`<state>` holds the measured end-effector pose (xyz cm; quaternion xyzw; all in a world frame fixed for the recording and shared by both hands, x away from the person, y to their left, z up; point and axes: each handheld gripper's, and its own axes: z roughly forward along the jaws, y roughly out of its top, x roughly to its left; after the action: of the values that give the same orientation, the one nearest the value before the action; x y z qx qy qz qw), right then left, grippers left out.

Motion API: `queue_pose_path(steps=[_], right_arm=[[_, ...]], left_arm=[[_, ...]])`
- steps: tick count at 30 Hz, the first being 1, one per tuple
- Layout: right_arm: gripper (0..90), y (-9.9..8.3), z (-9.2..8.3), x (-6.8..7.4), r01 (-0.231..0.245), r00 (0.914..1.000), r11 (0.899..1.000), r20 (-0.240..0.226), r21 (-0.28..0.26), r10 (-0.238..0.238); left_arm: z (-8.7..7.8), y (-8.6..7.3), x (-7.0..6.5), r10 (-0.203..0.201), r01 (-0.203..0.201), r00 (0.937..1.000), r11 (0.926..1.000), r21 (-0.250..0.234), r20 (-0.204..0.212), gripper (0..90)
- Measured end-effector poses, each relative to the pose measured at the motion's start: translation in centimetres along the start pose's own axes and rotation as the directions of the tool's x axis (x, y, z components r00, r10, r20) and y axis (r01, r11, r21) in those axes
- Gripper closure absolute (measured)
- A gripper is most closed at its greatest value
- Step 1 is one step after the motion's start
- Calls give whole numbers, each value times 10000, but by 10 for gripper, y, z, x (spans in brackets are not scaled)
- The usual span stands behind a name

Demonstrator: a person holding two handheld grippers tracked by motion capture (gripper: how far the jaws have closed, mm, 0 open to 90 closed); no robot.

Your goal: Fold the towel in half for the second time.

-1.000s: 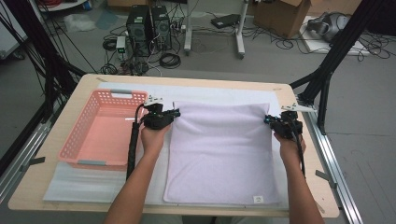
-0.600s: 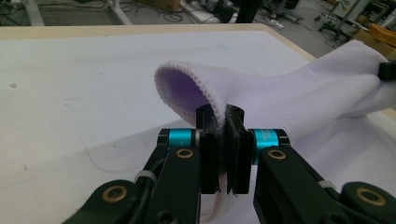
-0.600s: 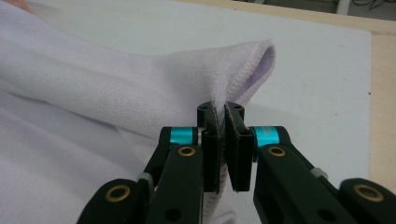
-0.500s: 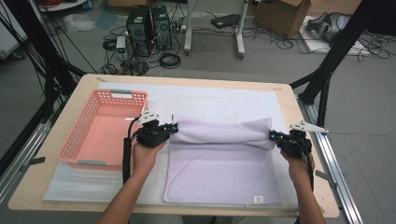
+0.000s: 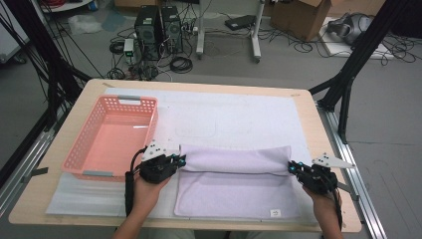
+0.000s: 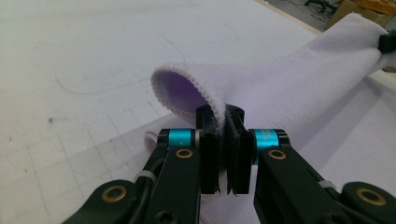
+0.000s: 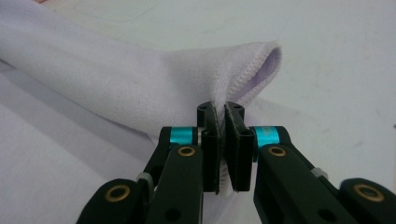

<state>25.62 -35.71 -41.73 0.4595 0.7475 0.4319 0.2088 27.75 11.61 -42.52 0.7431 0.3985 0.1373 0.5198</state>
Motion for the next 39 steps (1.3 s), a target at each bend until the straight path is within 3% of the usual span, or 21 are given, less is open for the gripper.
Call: queue_pose_path(steps=[5, 7, 11, 15, 17, 19, 22, 23, 25, 27, 32, 39], right_arm=[[851, -12, -6, 4, -58, 9999, 9999, -108, 144, 59], [825, -13, -6, 4, -142, 9999, 9998, -81, 143, 143], [610, -5, -6, -2, -632, 9974, 9980, 342, -92, 635], [499, 9, -3, -9, -949, 9937, 9952, 585, -221, 960], [447, 17, 3, -13, -1152, 9915, 9933, 613, -24, 1151], [430, 26, 15, -17, -1173, 9920, 9926, 513, 307, 1157], [448, 34, 30, -22, -1419, 9898, 9873, 242, 712, 1405], [488, 35, 35, -24, -1646, 9863, 9828, 37, 843, 1649], [758, 34, 42, -24, -1571, 9862, 9801, -333, 1216, 1622], [823, 30, 43, -20, -1147, 9924, 9862, -317, 1190, 1192], [829, 20, 24, -9, -463, 9989, 9976, -89, 514, 468], [827, -2, -14, 9, -105, 9998, 9990, -177, -426, 98]], left_arm=[[-1, -12, -4, 14, -13, 10000, 9998, 183, -45, 804], [1, -11, -3, -79, 81, 9998, 9999, 85, -175, 630], [6, -1, 1, -273, 267, 9987, 9995, -141, -419, 461], [16, 9, 7, -315, 314, 9983, 9995, -27, -481, 415], [23, 12, 11, -581, 589, 9970, 9981, 150, -516, 402], [32, 12, 15, -846, 872, 9949, 9951, 462, -556, 417], [38, 8, 17, -977, 1045, 9932, 9878, 1157, -628, 633], [38, 7, 16, -934, 994, 9941, 9876, 1218, -545, 723], [36, 6, 14, -819, 863, 9957, 9900, 1119, -430, 790], [31, 6, 12, -748, 774, 9967, 9929, 901, -314, 810], [16, 2, 7, -564, 564, 9984, 9980, 297, 17, 811], [-7, -11, -9, -110, 117, 9990, 9998, -165, 437, 809]])
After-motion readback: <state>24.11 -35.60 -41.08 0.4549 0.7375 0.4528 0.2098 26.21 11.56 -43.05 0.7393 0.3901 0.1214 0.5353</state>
